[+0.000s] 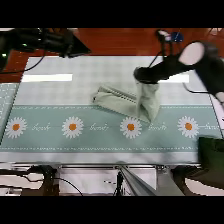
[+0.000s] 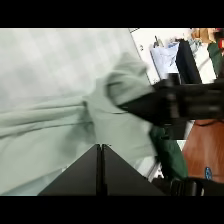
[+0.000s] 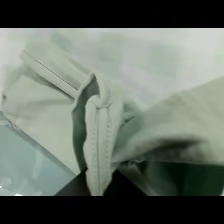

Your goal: Fold the shirts.

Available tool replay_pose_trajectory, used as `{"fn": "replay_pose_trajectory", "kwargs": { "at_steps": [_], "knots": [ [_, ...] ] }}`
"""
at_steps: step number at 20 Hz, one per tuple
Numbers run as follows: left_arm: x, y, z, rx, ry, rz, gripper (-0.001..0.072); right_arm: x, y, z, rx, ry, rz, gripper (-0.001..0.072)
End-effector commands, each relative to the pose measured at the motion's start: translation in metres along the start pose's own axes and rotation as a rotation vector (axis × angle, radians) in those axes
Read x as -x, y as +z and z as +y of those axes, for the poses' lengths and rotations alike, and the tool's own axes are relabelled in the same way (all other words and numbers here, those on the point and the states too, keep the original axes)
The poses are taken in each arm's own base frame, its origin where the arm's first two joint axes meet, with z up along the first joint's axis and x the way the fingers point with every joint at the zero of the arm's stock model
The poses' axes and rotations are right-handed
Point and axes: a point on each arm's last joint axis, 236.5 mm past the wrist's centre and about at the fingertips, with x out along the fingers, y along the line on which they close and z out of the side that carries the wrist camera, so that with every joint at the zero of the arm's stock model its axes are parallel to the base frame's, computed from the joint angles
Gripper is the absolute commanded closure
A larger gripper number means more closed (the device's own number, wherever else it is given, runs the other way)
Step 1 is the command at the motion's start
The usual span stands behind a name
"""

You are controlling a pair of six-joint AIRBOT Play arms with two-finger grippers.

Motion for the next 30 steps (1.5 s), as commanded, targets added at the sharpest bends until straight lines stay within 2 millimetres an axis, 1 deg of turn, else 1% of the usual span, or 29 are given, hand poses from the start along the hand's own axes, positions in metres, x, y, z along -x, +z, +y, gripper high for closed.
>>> {"fn": "replay_pose_trajectory", "kwargs": {
  "at_steps": [1,2,3,4,5,6,7,8,9,10,11,12,13,14,15,16,17,18,19,20,21,22,23,25,26,27,30],
  "knots": [
    [0.024,-0.020,-0.004,-0.015,0.005,0.069,0.0687,-0.077,0.005,0.064,-0.044,0.113,-0.065,0.0684],
    [0.019,-0.023,-0.005,-0.028,0.006,0.083,0.0688,-0.092,0.003,0.084,-0.076,0.167,-0.073,0.0613],
    [0.014,-0.026,-0.004,-0.037,0.014,0.098,0.0687,-0.105,0.001,0.101,-0.110,0.213,-0.085,0.0406],
    [0.008,-0.032,0.001,-0.041,0.034,0.123,0.0687,-0.111,0.003,0.113,-0.138,0.245,-0.102,0.0245],
    [0.003,-0.039,0.005,-0.044,0.055,0.147,0.0687,-0.111,0.006,0.116,-0.158,0.261,-0.114,0.0231],
    [-0.001,-0.046,0.012,-0.046,0.082,0.173,0.0687,-0.107,0.009,0.114,-0.153,0.259,-0.120,0.0231],
    [-0.004,-0.052,0.019,-0.054,0.104,0.196,0.0687,-0.098,0.011,0.107,-0.143,0.246,-0.119,0.0231],
    [-0.006,-0.058,0.028,-0.050,0.132,0.216,0.0687,-0.086,0.013,0.095,-0.126,0.220,-0.109,0.0232],
    [-0.007,-0.063,0.037,-0.042,0.155,0.233,0.0687,-0.071,0.012,0.075,-0.099,0.173,-0.087,0.0233],
    [-0.007,-0.067,0.046,-0.036,0.179,0.250,0.0686,-0.054,0.008,0.050,-0.067,0.104,-0.055,0.0233],
    [-0.007,-0.071,0.056,-0.030,0.203,0.266,0.0686,-0.033,0.001,0.015,-0.034,0.003,-0.012,0.0234],
    [-0.006,-0.076,0.066,-0.024,0.231,0.287,0.0686,-0.010,-0.008,-0.025,-0.014,-0.115,0.036,0.0235],
    [-0.005,-0.082,0.073,-0.019,0.250,0.314,0.0685,0.020,-0.019,-0.074,-0.011,-0.261,0.091,0.0241],
    [0.000,-0.089,0.081,-0.014,0.276,0.347,0.0682,0.049,-0.030,-0.118,-0.013,-0.385,0.144,0.0249],
    [0.005,-0.094,0.088,-0.011,0.305,0.373,0.0651,0.075,-0.043,-0.153,-0.032,-0.467,0.193,0.0249],
    [0.012,-0.097,0.099,-0.008,0.346,0.388,0.0603,0.093,-0.058,-0.181,-0.089,-0.496,0.226,0.0249],
    [0.019,-0.097,0.109,-0.004,0.383,0.392,0.0563,0.099,-0.072,-0.198,-0.169,-0.480,0.232,0.0248],
    [0.028,-0.098,0.119,0.009,0.419,0.393,0.0563,0.095,-0.090,-0.206,-0.258,-0.427,0.237,0.0246],
    [0.035,-0.098,0.127,0.017,0.449,0.393,0.0563,0.082,-0.104,-0.205,-0.336,-0.345,0.225,0.0227],
    [0.043,-0.098,0.135,0.035,0.471,0.389,0.0563,0.066,-0.114,-0.198,-0.399,-0.247,0.207,0.0190],
    [0.050,-0.098,0.141,0.059,0.488,0.380,0.0563,0.046,-0.118,-0.185,-0.452,-0.134,0.176,0.0189],
    [0.056,-0.097,0.145,0.078,0.497,0.367,0.0563,0.028,-0.121,-0.171,-0.488,-0.041,0.149,0.0189],
    [0.062,-0.097,0.148,0.091,0.502,0.364,0.0563,0.013,-0.123,-0.165,-0.517,0.012,0.115,0.0189],
    [0.069,-0.101,0.150,0.112,0.501,0.373,0.0563,-0.014,-0.129,-0.163,-0.622,0.055,0.037,0.0189],
    [0.070,-0.101,0.151,0.129,0.505,0.370,0.0563,-0.023,-0.129,-0.162,-0.666,0.084,0.001,0.0189],
    [0.071,-0.101,0.151,0.130,0.504,0.369,0.0563,-0.032,-0.129,-0.156,-0.695,0.135,-0.022,0.0189],
    [0.071,-0.101,0.151,0.130,0.504,0.369,0.0563,-0.051,-0.129,-0.137,-0.702,0.265,-0.014,0.0189]
  ]
}}
